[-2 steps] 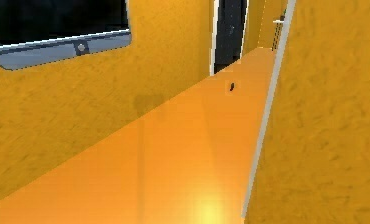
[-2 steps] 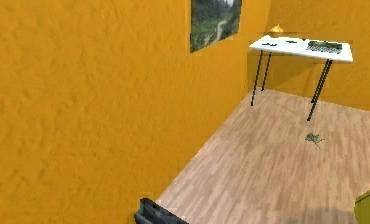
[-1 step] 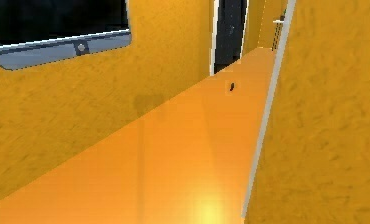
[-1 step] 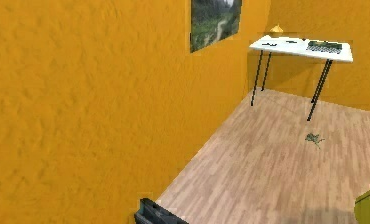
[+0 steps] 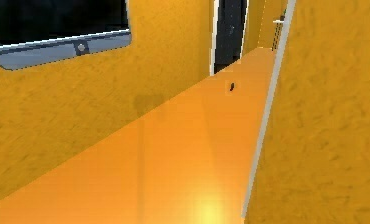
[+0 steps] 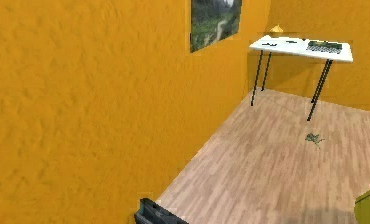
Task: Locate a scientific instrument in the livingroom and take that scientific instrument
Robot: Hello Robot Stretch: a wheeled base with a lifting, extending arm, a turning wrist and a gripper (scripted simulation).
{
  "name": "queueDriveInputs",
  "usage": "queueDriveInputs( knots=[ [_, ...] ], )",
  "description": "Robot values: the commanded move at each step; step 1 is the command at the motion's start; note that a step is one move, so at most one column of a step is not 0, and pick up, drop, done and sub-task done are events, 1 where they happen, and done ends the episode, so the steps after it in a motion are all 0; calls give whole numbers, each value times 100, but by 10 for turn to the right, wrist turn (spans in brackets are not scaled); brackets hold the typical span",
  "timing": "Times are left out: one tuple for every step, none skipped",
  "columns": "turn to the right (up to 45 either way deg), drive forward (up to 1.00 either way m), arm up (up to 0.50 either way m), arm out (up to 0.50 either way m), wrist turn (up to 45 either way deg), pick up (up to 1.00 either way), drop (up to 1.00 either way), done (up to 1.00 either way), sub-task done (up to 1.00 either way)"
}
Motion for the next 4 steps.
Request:
queueDriveInputs(
  knots=[
    [0, 0, 0, 0, 450, 0, 0, 0, 0],
    [0, 0, 0, 0, 450, 0, 0, 0, 0],
    [0, 0, 0, 0, 450, 0, 0, 0, 0],
    [0, 0, 0, 0, 60, 0, 0, 0, 0]
  ],
)
